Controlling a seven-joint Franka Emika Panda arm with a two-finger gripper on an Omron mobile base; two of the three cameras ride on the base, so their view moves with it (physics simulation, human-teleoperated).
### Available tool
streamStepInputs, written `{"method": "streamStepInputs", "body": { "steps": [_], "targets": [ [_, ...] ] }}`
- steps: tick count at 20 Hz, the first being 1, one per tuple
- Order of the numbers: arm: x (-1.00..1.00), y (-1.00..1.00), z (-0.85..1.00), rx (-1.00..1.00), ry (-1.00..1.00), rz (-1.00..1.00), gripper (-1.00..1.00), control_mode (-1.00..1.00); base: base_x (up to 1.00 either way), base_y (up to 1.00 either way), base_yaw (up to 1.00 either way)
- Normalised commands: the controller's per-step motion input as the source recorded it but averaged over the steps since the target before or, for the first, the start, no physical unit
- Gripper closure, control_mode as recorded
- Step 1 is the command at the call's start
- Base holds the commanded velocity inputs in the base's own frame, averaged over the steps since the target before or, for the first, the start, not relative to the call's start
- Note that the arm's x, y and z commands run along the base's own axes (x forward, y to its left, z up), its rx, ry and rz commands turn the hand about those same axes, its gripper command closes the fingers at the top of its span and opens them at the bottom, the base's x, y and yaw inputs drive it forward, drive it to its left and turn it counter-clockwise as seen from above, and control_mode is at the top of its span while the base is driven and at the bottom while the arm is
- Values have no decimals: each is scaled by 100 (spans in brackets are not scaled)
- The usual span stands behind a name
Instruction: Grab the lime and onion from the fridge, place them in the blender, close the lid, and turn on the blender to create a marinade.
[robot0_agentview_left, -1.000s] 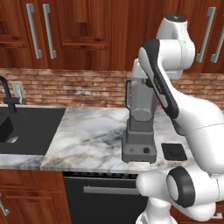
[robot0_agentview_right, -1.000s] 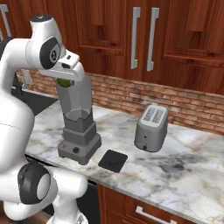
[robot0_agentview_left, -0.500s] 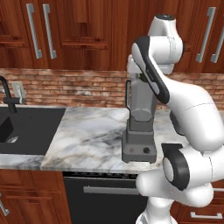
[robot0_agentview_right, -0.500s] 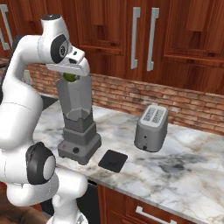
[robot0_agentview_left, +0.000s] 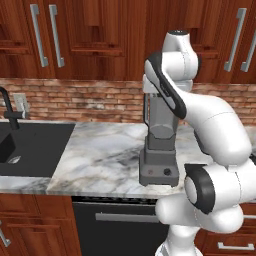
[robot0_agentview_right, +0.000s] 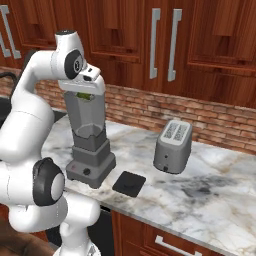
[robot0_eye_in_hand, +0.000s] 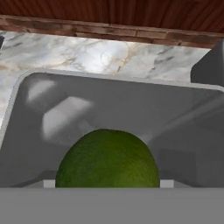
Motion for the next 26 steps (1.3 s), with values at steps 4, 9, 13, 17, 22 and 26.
{"method": "streamStepInputs", "body": {
  "steps": [4, 9, 13, 17, 22, 26],
  "targets": [
    [19, 0, -6, 0, 0, 0, -100, -100, 0, 0, 0],
    [1, 0, 20, 0, 0, -1, -100, -100, 0, 0, 0],
    [-5, 2, 47, 0, -1, 0, -100, -100, 0, 0, 0],
    [-47, 0, 45, 0, -2, 0, -100, -100, 0, 0, 0],
    [-100, 0, 15, 0, -1, 1, -100, -100, 0, 0, 0],
    [-100, 0, 0, 0, 0, 5, -100, -100, 0, 0, 0]
  ]
}}
